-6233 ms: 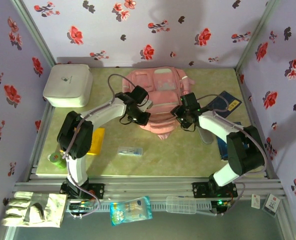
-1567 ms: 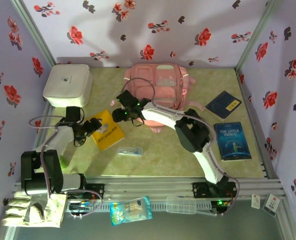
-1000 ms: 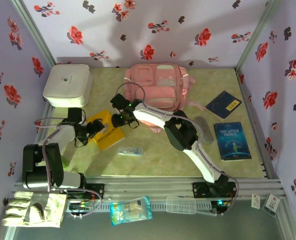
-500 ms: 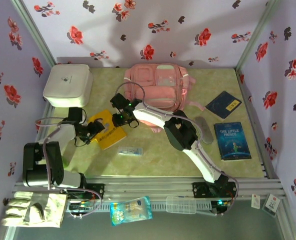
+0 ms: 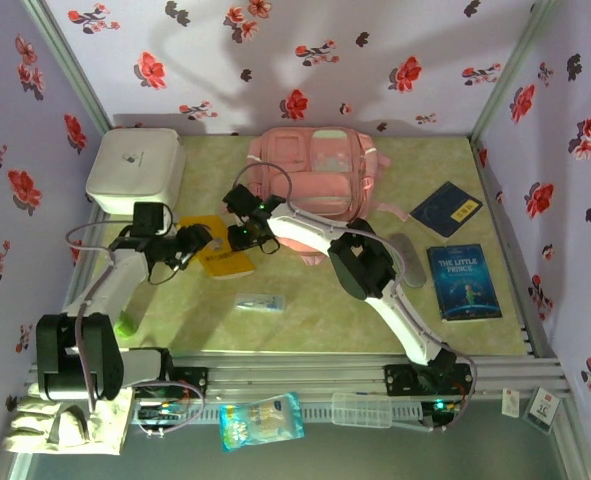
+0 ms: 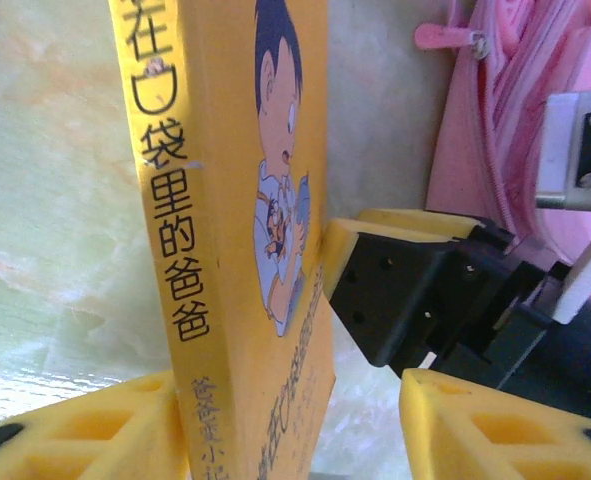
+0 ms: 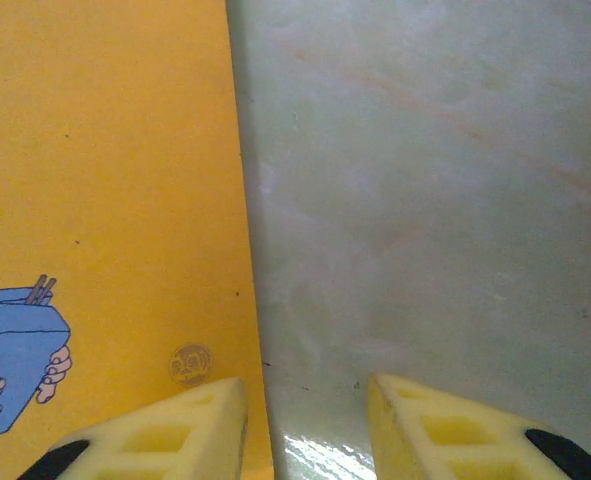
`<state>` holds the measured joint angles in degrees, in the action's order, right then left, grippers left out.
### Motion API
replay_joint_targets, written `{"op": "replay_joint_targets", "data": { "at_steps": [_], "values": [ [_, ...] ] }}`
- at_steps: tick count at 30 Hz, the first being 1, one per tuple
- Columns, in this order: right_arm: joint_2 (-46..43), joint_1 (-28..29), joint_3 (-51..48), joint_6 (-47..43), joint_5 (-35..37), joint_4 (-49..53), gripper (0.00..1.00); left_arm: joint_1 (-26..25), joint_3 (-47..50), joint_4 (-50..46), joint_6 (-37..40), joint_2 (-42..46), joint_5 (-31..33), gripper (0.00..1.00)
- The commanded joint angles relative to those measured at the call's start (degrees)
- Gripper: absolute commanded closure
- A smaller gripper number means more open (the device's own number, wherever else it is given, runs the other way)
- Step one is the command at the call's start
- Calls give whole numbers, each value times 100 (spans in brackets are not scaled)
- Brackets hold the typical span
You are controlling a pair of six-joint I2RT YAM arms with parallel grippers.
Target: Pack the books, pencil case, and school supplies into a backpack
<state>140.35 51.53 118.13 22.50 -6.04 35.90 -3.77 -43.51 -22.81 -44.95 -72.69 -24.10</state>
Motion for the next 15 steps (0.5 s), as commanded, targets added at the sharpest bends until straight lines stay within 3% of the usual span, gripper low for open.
{"op": "replay_joint_targets", "data": {
  "at_steps": [1, 7, 15],
  "values": [
    [292, 34, -66, -71, -72, 357, 63, -141, -39, 215, -94, -198, -189, 49],
    [170, 28, -88, -51, -55, 239, 63, -203, -92, 130, -36, -292, 117, 63],
    [-811, -200, -283, 170, 94, -194, 51, -203, -294, -67, 78, 51, 328, 95]
  ]
}}
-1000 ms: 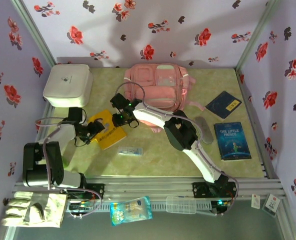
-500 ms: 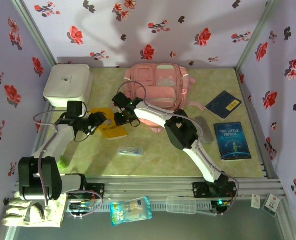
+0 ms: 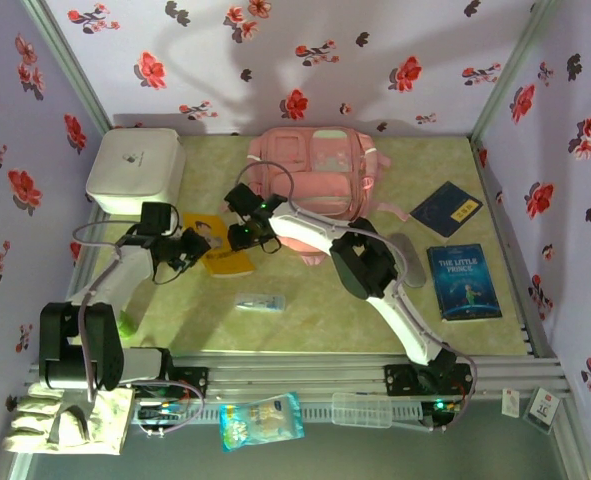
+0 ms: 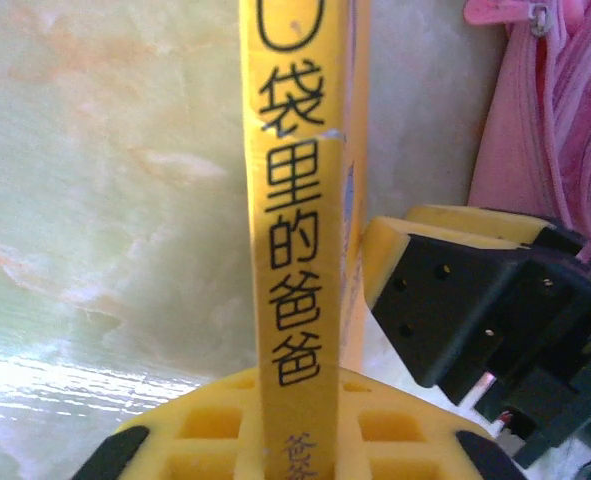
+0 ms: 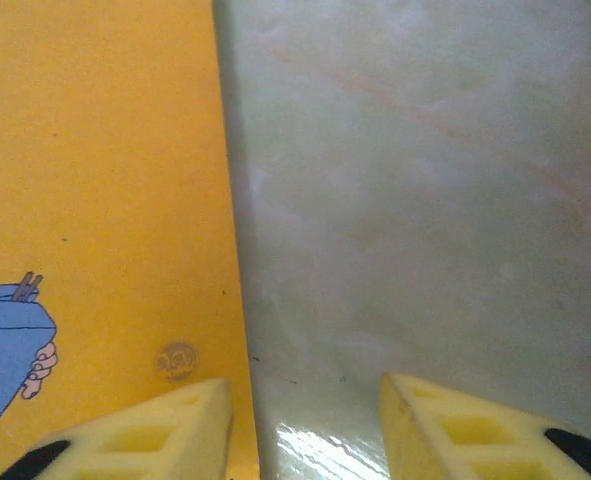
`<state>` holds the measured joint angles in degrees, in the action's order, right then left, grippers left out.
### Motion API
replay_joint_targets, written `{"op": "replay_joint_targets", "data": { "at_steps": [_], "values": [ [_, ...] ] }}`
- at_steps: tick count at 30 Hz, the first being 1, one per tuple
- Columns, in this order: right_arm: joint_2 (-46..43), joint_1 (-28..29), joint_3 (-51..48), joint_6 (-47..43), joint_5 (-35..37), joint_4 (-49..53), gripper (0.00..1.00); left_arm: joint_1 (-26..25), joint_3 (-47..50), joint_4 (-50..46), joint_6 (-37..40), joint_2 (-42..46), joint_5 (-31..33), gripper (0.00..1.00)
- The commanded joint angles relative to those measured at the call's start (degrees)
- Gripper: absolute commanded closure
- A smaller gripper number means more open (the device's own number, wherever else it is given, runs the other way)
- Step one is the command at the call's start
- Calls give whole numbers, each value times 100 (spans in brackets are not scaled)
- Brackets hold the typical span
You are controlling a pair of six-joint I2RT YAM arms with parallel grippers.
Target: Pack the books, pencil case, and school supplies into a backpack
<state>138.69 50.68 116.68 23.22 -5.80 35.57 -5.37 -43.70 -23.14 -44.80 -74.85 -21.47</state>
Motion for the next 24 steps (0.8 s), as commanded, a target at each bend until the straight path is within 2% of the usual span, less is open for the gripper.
{"op": "replay_joint_targets", "data": {
  "at_steps": [1, 7, 11, 13, 15, 19, 24],
  "values": [
    [-883, -183, -304, 181, 79, -308, 47, -39, -339, -59, 92, 328, 61, 100],
    [-2421, -622, -1887, 806, 262, -1542, 26, -96, -896, 20, 104, 600, -79, 100],
    [-3139, -968, -2740, 1461, 234, -2026, 23, -162, -1090, 825, -374, 675, -367, 100],
    [-3371, -1200, -3084, 1950, -164, -2330, 23, -186, -1080, 1539, -822, 661, -602, 100],
    [-3614, -1448, -3664, 2566, -770, -3075, 23, -220, -1094, 2142, -1249, 590, -719, 100],
    [-3913, -1789, -4450, 3615, -1551, -4400, 16, -327, -1206, 3061, -1902, 351, -738, 100],
    [-3828, -1886, -4897, 4424, -2278, -6110, 7, -462, -1450, 4087, -2716, -214, -774, 100]
  ]
}}
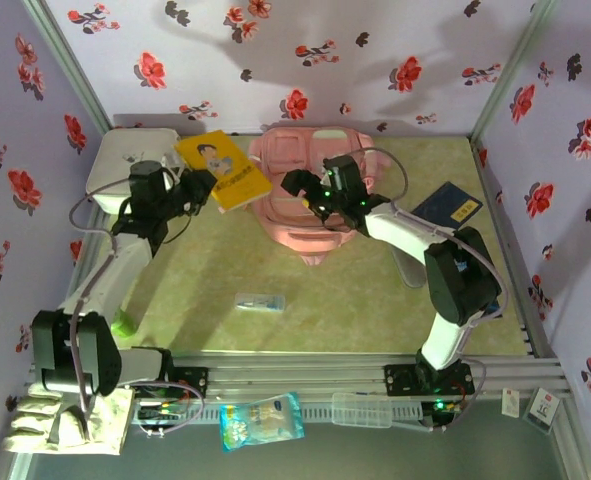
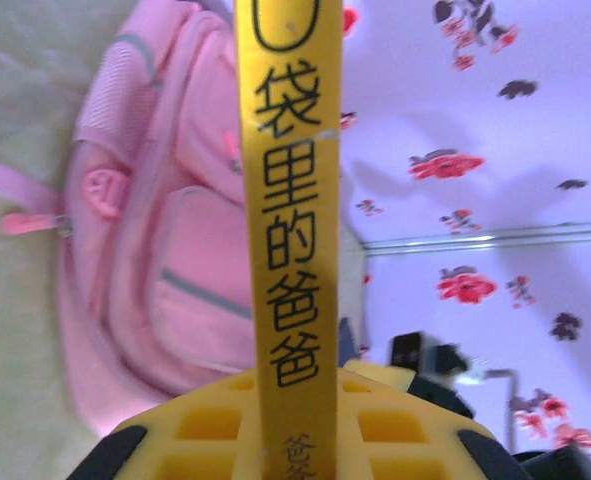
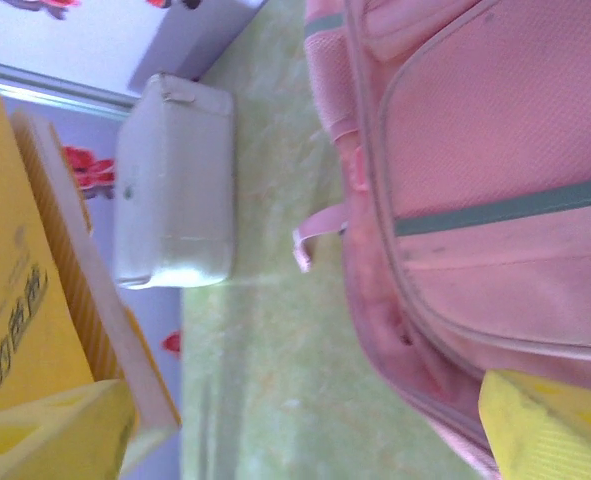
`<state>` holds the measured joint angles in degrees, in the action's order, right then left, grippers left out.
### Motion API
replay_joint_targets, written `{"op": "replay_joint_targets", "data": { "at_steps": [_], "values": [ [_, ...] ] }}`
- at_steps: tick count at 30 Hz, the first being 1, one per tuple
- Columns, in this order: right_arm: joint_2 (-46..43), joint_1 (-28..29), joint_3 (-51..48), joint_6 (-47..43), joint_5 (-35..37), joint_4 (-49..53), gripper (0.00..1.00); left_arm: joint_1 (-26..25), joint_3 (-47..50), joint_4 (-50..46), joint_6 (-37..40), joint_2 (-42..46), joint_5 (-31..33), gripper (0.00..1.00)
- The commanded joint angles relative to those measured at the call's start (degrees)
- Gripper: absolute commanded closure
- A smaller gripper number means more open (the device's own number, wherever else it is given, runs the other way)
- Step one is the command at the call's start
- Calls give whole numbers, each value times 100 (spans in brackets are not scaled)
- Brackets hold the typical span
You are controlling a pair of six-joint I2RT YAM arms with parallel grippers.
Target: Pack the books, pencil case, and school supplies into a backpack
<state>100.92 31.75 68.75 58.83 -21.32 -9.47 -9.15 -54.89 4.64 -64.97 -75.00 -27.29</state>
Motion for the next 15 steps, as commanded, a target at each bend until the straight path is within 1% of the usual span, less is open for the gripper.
{"op": "replay_joint_targets", "data": {
  "at_steps": [1, 4, 5, 9, 12, 15],
  "values": [
    [-11, 7, -162, 1076, -827, -1959, 6, -121, -374, 1531, -825, -318, -194, 100],
    [103, 14, -220, 1587, -1011, -2701, 3, -220, -583, 1847, -1049, -655, -198, 100],
    [127, 16, -214, 1674, -1023, -2790, 3, -249, -640, 1905, -1090, -744, -201, 100],
    [213, 24, -99, 1919, -988, -2689, 3, -397, -770, 2246, -1246, -1048, -232, 100],
    [408, 24, 103, 2380, -1039, -2557, 4, -490, -852, 2192, -1266, -1213, -228, 100],
    [614, 42, 174, 2853, -1049, -2802, 5, -532, -844, 2425, -1407, -1345, -228, 100]
  ]
}}
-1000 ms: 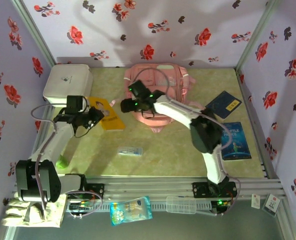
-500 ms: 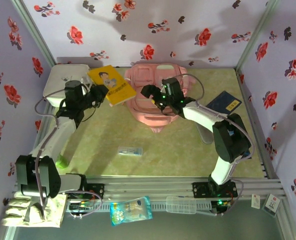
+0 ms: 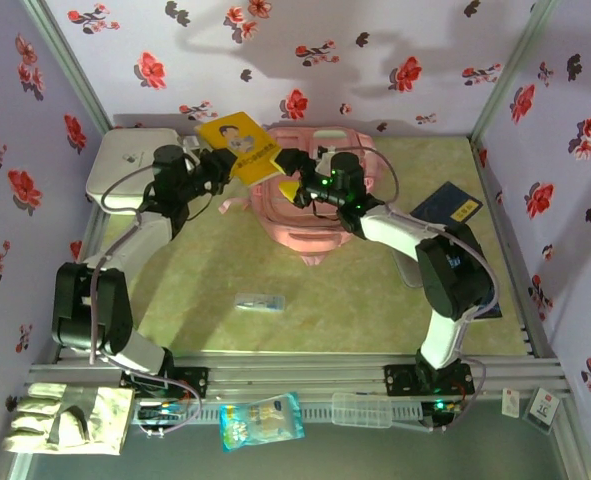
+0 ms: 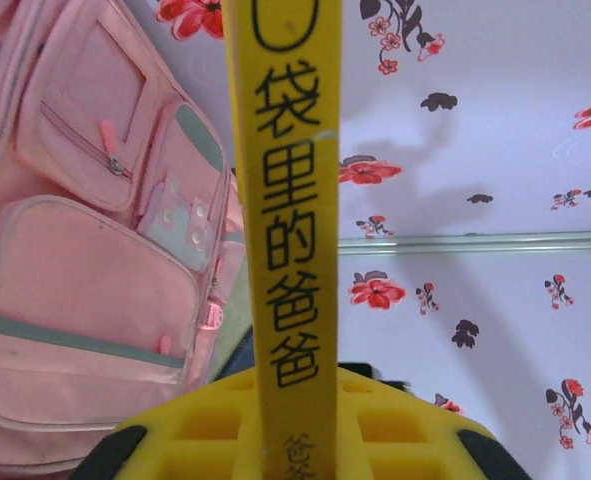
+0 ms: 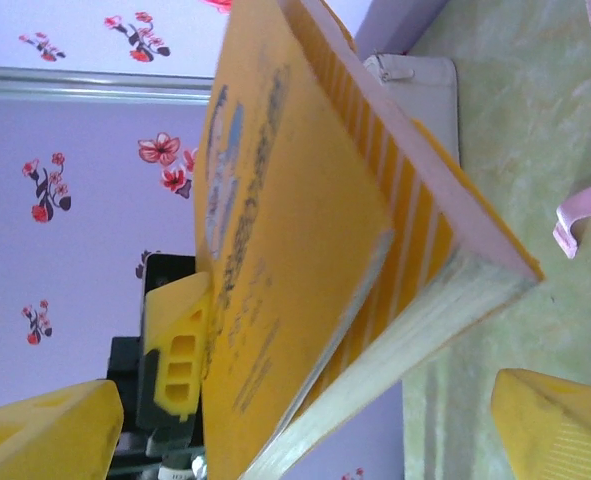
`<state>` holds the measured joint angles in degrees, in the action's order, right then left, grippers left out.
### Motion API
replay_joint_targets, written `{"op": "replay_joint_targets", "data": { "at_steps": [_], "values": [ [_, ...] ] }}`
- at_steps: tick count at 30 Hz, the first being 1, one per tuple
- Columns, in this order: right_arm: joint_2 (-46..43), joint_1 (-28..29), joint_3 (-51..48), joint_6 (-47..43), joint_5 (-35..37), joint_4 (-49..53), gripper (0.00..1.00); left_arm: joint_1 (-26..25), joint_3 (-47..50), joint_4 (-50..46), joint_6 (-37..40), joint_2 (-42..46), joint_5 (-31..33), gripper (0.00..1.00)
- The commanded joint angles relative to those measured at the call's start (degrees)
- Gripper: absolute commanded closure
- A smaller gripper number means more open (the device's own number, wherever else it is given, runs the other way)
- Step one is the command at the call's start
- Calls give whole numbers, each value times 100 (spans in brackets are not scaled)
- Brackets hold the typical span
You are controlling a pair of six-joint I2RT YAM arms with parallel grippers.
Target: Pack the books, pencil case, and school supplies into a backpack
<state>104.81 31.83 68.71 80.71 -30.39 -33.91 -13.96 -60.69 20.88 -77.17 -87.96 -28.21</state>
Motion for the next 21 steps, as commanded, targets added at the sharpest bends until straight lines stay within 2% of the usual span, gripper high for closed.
{"op": "replay_joint_targets", "data": {
  "at_steps": [1, 8, 12, 16, 19, 21],
  "values": [
    [291, 46, 194, 767, -139, -476, 6, -64, -260, 910, -231, -81, -136, 100],
    [489, 77, 240, 1250, -136, -1261, 11, -175, -268, 944, -225, -194, -86, 100],
    [481, 77, 206, 1307, -53, -1372, 21, -192, -233, 944, -237, -188, -45, 100],
    [459, 61, 145, 1273, 42, -1417, 40, -193, -218, 864, -142, -137, -48, 100],
    [435, 43, 113, 1203, 85, -1419, 57, -199, -208, 687, -55, -75, -31, 100],
    [416, 27, 68, 1150, 156, -1426, 73, -196, -181, 601, 12, -32, -27, 96]
  ]
}}
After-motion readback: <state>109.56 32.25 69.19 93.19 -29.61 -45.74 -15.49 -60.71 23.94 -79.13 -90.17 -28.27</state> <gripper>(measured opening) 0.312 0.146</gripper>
